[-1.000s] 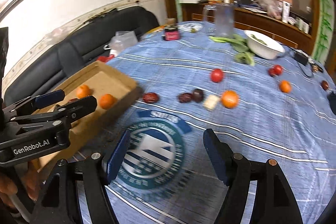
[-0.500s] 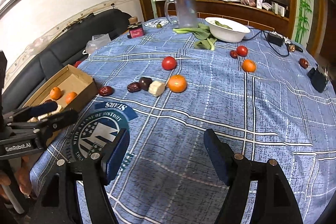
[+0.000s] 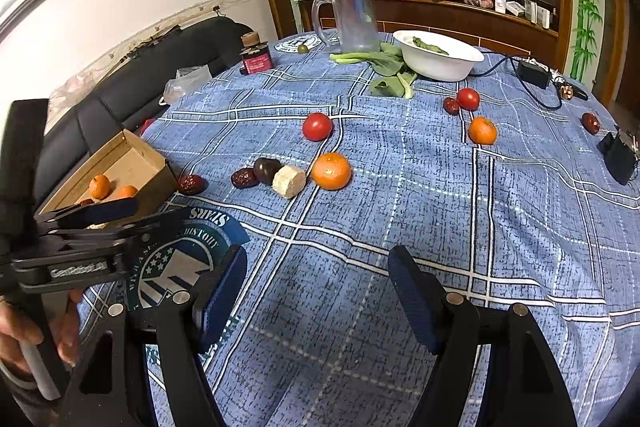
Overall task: Organize fruits
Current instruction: 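Move both grippers back to the table, left gripper toward a dark red date, then grasp the dark red date with the left gripper while the right gripper grasps a pale yam cube, then carry the date and the yam cube with both grippers into the box, then open the left gripper over the box while the right gripper releases the yam cube, then withdraw both open grippers from the box back over the table, then grasp a dark date with the left gripper while the right gripper grasps an orange, then carry the date and the orange with both grippers over the box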
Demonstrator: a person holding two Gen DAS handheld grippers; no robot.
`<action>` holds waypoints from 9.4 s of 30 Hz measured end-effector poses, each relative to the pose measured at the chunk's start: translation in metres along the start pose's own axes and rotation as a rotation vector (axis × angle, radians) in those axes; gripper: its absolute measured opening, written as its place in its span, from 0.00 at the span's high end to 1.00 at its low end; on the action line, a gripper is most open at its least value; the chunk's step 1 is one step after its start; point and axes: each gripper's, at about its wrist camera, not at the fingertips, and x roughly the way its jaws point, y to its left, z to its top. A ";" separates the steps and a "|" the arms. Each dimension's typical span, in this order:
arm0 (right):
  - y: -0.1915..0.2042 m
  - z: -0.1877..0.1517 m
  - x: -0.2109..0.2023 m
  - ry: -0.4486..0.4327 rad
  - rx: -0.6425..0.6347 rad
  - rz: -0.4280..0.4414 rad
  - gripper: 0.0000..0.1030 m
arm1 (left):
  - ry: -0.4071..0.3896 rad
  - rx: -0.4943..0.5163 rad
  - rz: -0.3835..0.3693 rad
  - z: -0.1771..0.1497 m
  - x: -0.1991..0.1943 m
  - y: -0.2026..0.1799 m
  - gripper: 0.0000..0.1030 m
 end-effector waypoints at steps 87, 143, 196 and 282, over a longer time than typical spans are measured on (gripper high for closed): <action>0.064 -0.014 -0.024 -0.048 -0.007 0.105 0.78 | -0.169 0.073 0.123 -0.031 -0.087 0.010 0.70; 0.253 0.041 0.102 0.116 -0.332 0.278 0.78 | -0.062 -0.163 0.287 -0.014 -0.074 0.194 0.70; 0.079 0.009 0.012 0.017 -0.069 0.105 0.46 | -0.097 -0.022 0.106 -0.015 -0.071 0.040 0.22; 0.081 0.000 -0.006 -0.033 -0.091 0.091 0.67 | -0.144 0.064 0.132 -0.020 -0.071 0.016 0.82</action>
